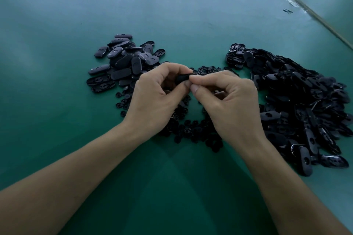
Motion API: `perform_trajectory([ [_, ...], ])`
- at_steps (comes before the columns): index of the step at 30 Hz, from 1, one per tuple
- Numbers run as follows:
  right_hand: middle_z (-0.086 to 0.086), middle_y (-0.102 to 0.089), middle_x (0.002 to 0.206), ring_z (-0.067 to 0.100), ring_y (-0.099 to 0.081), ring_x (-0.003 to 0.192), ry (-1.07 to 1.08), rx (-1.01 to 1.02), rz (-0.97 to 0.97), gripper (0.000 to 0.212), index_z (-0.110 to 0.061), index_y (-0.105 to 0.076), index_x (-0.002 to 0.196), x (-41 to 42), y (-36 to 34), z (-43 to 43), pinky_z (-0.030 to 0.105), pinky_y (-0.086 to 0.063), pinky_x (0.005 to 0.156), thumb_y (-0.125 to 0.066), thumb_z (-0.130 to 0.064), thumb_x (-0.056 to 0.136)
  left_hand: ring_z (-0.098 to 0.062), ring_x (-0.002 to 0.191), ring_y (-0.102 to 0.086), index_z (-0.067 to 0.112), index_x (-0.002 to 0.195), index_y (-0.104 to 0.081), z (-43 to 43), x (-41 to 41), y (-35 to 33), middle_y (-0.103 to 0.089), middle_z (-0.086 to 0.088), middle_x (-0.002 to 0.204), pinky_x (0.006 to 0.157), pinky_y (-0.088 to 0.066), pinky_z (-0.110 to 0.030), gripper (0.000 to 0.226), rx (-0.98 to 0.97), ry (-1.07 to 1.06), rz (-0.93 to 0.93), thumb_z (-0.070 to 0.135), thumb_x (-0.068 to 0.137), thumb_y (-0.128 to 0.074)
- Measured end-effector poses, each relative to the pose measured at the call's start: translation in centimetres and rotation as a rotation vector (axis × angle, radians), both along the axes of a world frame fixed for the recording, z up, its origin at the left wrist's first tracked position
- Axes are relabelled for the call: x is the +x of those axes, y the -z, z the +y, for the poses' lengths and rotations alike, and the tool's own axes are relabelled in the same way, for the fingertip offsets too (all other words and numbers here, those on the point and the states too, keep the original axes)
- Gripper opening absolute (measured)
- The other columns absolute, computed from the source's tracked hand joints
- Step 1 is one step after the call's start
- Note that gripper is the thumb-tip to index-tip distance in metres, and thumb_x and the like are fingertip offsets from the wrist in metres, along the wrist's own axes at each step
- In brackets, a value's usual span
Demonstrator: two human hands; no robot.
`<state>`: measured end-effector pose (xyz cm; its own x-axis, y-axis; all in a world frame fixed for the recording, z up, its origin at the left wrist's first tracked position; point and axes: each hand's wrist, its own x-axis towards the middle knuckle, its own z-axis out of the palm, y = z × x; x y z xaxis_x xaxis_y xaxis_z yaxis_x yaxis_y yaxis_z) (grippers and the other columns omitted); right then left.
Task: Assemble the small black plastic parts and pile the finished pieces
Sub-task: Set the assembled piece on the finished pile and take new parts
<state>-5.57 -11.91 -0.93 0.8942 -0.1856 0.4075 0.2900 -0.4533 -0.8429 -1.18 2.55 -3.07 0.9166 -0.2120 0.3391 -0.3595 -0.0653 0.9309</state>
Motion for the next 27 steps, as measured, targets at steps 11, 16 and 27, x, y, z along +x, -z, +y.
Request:
perform_trajectory([
  [11, -0.008, -0.077, 0.088, 0.007, -0.073, 0.083, -0.121, 0.111, 0.086, 0.022, -0.024, -0.076, 0.096, 0.3, -0.2, -2.0, 0.024, -0.057, 0.08, -0.075, -0.004, 0.087, -0.004, 0.078, -0.068, 0.022, 0.104, -0.07, 0.0, -0.2, 0.0, -0.074, 0.012, 0.086, 0.072, -0.054, -0.019, 0.023, -0.018, 0.098, 0.015, 0.006, 0.088, -0.074],
  [16, -0.005, -0.077, 0.081, 0.008, -0.071, 0.073, -0.143, 0.162, 0.104, 0.017, -0.024, -0.075, 0.089, 0.4, 0.0, -2.3, 0.021, -0.055, 0.072, -0.079, -0.007, 0.084, -0.011, 0.081, -0.071, 0.019, 0.104, -0.07, -0.1, -0.2, -0.1, -0.076, 0.001, 0.089, 0.078, -0.058, -0.026, 0.027, -0.06, 0.077, 0.046, 0.004, 0.083, -0.079],
  [27, -0.007, -0.075, 0.081, 0.008, -0.071, 0.076, -0.139, 0.098, 0.138, 0.017, -0.023, -0.072, 0.087, 0.4, 0.0, -2.0, 0.024, -0.057, 0.075, -0.077, -0.008, 0.086, -0.011, 0.082, -0.071, 0.015, 0.101, -0.072, 0.0, -0.2, -0.4, -0.075, 0.002, 0.089, 0.079, -0.057, -0.025, 0.024, -0.115, 0.08, 0.066, 0.001, 0.082, -0.078],
])
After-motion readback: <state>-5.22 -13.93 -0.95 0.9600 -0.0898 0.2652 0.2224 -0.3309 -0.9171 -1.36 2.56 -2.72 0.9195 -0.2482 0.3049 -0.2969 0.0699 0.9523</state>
